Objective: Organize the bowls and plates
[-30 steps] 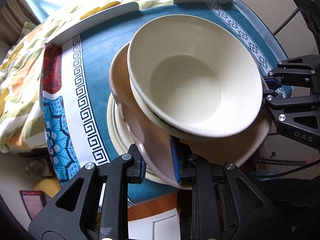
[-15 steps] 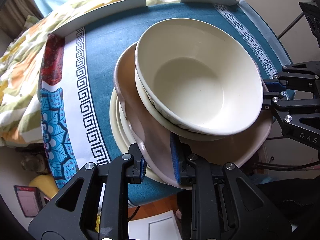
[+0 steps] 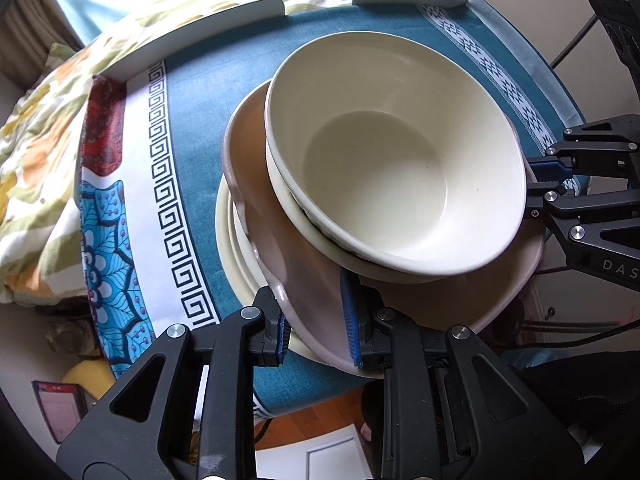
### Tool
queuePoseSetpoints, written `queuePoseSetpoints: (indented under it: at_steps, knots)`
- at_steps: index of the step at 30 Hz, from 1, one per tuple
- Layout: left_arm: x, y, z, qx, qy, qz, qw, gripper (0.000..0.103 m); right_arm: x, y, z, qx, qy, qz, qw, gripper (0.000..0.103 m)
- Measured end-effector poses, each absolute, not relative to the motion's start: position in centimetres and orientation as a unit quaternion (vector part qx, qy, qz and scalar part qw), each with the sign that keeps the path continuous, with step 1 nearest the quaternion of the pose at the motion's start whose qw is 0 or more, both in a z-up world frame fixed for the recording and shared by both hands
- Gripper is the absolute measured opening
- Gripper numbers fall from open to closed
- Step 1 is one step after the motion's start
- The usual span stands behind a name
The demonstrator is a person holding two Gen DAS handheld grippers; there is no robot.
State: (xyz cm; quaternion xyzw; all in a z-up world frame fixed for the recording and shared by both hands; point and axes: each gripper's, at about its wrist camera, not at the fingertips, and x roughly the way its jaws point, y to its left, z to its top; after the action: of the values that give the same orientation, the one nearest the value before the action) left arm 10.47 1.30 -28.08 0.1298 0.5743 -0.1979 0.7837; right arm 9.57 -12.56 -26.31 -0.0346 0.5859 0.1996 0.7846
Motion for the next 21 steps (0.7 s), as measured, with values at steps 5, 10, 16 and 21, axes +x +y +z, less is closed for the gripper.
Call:
queuePoseSetpoints:
  at_steps: [5,10,16,21]
  knots:
    - [10.7,0.7,-28.1,0.14,0.59,-0.198,0.77,0.027,9.8,-12.7,-26.5,-0.019,0.6,0.189,0.777,0.016]
    - [10.8,0.3,-28.2,0.145,0.6,-0.201,0.76,0.032,9.9,-12.7,-26.5,-0.02,0.609,0.182,0.772,0.016]
    - [10.8,0.0,-27.8,0.144,0.61,-0.205,0.752,0.043,9.9,-12.3,-26.5,-0.019,0.616,0.175,0.768,0.02]
    - [10.6,-0.1,-27.1,0.159,0.604,-0.2,0.755,0.065,10.0,-12.4,-26.4,-0.009,0.625,0.167,0.763,0.02]
